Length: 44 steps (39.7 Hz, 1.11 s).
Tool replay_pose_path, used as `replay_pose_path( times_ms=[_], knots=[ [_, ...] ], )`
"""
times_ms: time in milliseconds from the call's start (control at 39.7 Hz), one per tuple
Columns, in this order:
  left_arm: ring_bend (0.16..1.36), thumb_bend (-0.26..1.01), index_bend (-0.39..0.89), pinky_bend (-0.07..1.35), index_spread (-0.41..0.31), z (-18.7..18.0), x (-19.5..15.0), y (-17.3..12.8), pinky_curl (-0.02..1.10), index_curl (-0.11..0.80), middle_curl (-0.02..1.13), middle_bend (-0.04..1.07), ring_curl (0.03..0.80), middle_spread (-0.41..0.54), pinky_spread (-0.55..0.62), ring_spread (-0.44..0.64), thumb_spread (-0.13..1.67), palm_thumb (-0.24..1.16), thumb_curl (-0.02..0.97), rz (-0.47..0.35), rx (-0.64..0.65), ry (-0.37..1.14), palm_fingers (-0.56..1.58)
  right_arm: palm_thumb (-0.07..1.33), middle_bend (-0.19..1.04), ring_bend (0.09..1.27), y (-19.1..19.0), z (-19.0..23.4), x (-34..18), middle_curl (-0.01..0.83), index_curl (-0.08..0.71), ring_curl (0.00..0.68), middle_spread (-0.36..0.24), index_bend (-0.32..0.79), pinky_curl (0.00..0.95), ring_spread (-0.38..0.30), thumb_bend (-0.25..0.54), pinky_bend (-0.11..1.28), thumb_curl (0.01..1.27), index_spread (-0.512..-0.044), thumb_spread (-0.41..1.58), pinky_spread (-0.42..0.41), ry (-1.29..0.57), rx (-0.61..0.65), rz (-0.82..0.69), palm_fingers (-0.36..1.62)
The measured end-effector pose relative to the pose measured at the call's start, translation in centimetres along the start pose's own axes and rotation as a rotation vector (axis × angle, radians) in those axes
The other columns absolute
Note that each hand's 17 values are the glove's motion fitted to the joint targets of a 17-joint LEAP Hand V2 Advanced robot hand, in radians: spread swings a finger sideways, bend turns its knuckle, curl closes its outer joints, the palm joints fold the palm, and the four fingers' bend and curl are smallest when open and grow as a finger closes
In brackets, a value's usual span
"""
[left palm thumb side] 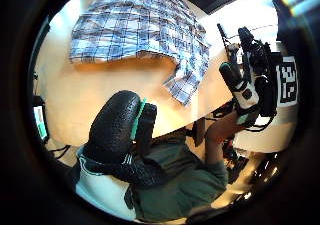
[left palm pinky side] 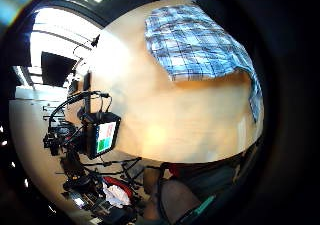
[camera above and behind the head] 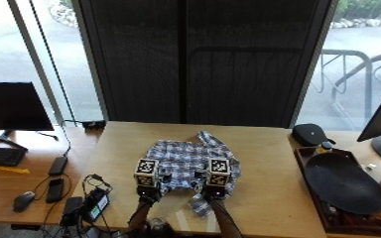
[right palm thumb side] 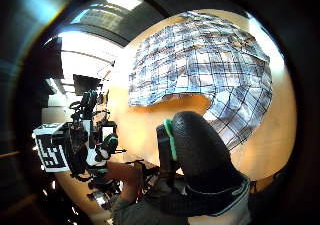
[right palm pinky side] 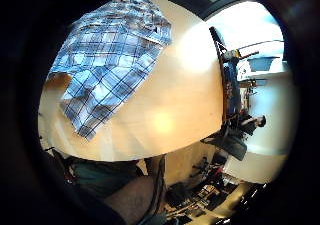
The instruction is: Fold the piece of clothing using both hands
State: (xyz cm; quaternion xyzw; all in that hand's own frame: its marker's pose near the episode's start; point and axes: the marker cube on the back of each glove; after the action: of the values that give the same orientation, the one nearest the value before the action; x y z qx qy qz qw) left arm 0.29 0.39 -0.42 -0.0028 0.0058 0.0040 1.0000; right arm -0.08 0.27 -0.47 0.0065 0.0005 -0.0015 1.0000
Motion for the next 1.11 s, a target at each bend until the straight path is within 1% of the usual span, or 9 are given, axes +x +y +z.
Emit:
replay_pose_path(
  times_ms=[25, 76, 151, 252, 327, 479, 680, 932, 1108],
  knots=[
    [0.47, 0.1, 0.09, 0.29, -0.055, 0.0, 0.0, 0.0, 0.03, 0.022, 0.07, 0.25, 0.094, 0.002, 0.16, 0.09, 0.44, 0.18, 0.054, 0.002, 0.0, 0.003, 0.41, 0.26, 0.17, 0.23, 0.1, -0.1, 0.0, 0.033, 0.022, 0.031, -0.001, 0.11, 0.106, 0.067, 0.166, 0.47, 0.06, -0.189, 0.45, 0.144, -0.001, 0.0, -0.001, 0.18],
    [0.51, 0.1, 0.09, 0.31, -0.069, 0.3, 0.0, -0.2, 0.06, 0.038, 0.11, 0.26, 0.139, 0.004, 0.21, 0.12, 0.57, 0.19, 0.073, 0.006, 0.002, 0.01, 0.39, 0.28, 0.17, 0.24, 0.3, -0.2, -0.1, 0.052, 0.043, 0.053, -0.001, 0.12, 0.144, 0.087, 0.173, 0.51, 0.08, -0.237, 0.6, 0.181, -0.006, -0.001, -0.003, 0.16],
    [0.54, 0.09, 0.1, 0.34, -0.085, 0.8, 0.0, -0.7, 0.1, 0.057, 0.15, 0.26, 0.184, 0.011, 0.26, 0.15, 0.72, 0.2, 0.099, 0.012, 0.007, 0.015, 0.36, 0.3, 0.18, 0.25, 0.5, -0.4, 0.0, 0.078, 0.071, 0.079, -0.001, 0.13, 0.185, 0.109, 0.177, 0.55, 0.11, -0.288, 0.77, 0.221, -0.006, 0.002, 0.003, 0.13],
    [0.57, 0.07, 0.11, 0.36, -0.098, 1.2, 0.0, -1.2, 0.13, 0.08, 0.2, 0.26, 0.215, 0.014, 0.32, 0.17, 0.86, 0.21, 0.13, 0.019, 0.016, 0.018, 0.33, 0.32, 0.19, 0.27, 0.7, -0.7, 0.2, 0.11, 0.098, 0.103, -0.001, 0.14, 0.218, 0.13, 0.169, 0.57, 0.14, -0.331, 0.93, 0.255, -0.006, 0.015, 0.014, 0.11],
    [0.58, 0.06, 0.11, 0.38, -0.104, 0.8, 0.1, -0.4, 0.14, 0.096, 0.22, 0.26, 0.23, 0.015, 0.34, 0.18, 0.93, 0.22, 0.15, 0.018, -0.01, 0.014, 0.31, 0.33, 0.19, 0.28, 0.8, -0.9, 0.2, 0.131, 0.115, 0.117, -0.002, 0.14, 0.235, 0.141, 0.158, 0.58, 0.16, -0.351, 1.01, 0.271, -0.004, 0.024, 0.015, 0.1],
    [0.6, 0.03, 0.12, 0.4, -0.111, 0.7, 0.2, -0.3, 0.16, 0.125, 0.26, 0.26, 0.25, 0.017, 0.38, 0.2, 1.01, 0.22, 0.186, 0.018, -0.008, 0.004, 0.29, 0.34, 0.19, 0.29, 0.9, -1.1, 0.1, 0.163, 0.148, 0.141, 0.007, 0.15, 0.26, 0.154, 0.131, 0.59, 0.19, -0.373, 1.12, 0.293, -0.004, 0.035, 0.009, 0.08],
    [0.62, -0.01, 0.13, 0.42, -0.115, 0.8, 0.3, -0.4, 0.19, 0.157, 0.29, 0.26, 0.269, 0.017, 0.4, 0.21, 1.06, 0.23, 0.224, 0.022, -0.004, 0.01, 0.27, 0.35, 0.19, 0.31, 0.7, -0.5, -0.1, 0.2, 0.18, 0.166, 0.01, 0.15, 0.284, 0.163, 0.094, 0.6, 0.22, -0.385, 1.19, 0.307, -0.004, 0.036, -0.003, 0.06],
    [0.64, -0.02, 0.13, 0.43, -0.117, 1.1, 0.9, -0.5, 0.22, 0.188, 0.33, 0.26, 0.285, 0.024, 0.41, 0.21, 1.08, 0.23, 0.255, 0.028, -0.018, 0.009, 0.25, 0.36, 0.19, 0.31, 0.8, 0.0, 0.9, 0.232, 0.209, 0.19, 0.011, 0.15, 0.305, 0.167, 0.047, 0.61, 0.25, -0.387, 1.22, 0.312, -0.012, 0.012, -0.003, 0.05],
    [0.65, -0.02, 0.12, 0.45, -0.113, 3.3, 1.4, -2.0, 0.23, 0.205, 0.35, 0.25, 0.293, 0.029, 0.41, 0.21, 1.09, 0.23, 0.27, 0.03, -0.01, -0.009, 0.24, 0.39, 0.18, 0.33, 0.4, 1.4, 3.1, 0.247, 0.215, 0.206, 0.011, 0.13, 0.324, 0.168, 0.021, 0.65, 0.28, -0.379, 1.21, 0.303, -0.011, 0.028, 0.011, 0.05]
  ],
)
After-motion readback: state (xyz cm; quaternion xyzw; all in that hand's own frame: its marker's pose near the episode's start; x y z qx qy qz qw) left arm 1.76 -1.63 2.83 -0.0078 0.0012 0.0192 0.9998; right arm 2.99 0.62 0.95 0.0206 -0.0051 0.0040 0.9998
